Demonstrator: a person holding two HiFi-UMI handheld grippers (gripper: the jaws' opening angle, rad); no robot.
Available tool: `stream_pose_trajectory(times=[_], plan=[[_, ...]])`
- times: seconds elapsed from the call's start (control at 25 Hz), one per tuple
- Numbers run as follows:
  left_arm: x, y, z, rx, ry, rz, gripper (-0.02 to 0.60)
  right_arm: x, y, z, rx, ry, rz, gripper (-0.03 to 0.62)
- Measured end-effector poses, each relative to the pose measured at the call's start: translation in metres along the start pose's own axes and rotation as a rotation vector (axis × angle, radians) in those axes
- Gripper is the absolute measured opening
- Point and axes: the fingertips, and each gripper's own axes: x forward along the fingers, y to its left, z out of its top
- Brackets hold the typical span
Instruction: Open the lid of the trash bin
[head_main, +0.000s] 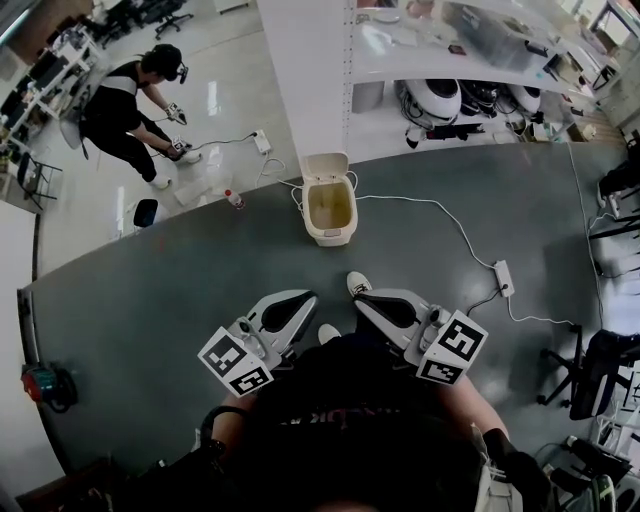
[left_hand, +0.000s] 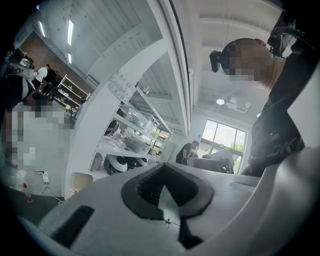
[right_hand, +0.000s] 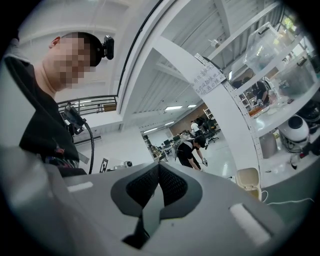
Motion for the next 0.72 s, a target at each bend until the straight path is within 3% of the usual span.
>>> stream_pose_trajectory(times=[0.72], plan=[[0.0089, -0.0051, -0.0058, -0.002, 0.019, -0.011, 0.000, -0.0081, -0.0046, -0.0028, 0.017, 0.005, -0.008, 0.006]])
